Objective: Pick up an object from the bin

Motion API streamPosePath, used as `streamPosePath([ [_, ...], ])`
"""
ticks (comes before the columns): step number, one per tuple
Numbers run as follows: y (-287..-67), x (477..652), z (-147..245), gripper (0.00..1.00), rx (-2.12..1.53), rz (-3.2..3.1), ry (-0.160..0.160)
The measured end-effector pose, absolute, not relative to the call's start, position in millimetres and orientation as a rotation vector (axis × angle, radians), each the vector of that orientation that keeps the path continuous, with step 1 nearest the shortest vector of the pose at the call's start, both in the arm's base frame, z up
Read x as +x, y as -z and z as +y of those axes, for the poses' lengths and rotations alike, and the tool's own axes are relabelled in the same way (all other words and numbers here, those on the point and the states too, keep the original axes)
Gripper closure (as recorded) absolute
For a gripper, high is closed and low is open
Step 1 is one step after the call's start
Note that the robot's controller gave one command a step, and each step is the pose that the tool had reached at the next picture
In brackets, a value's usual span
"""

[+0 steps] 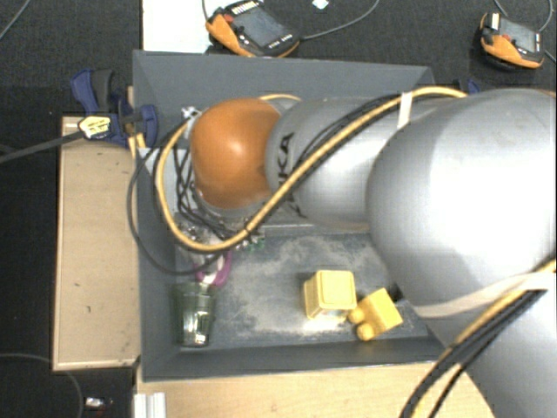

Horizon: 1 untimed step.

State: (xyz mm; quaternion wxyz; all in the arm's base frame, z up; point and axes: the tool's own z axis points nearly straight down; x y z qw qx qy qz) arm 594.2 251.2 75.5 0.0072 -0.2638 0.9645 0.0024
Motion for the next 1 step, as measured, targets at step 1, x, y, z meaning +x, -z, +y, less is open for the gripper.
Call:
streamPosePath([
  [1, -75.5, 594.2, 251.2, 1.0, -0.822, 3.018, -0.007],
])
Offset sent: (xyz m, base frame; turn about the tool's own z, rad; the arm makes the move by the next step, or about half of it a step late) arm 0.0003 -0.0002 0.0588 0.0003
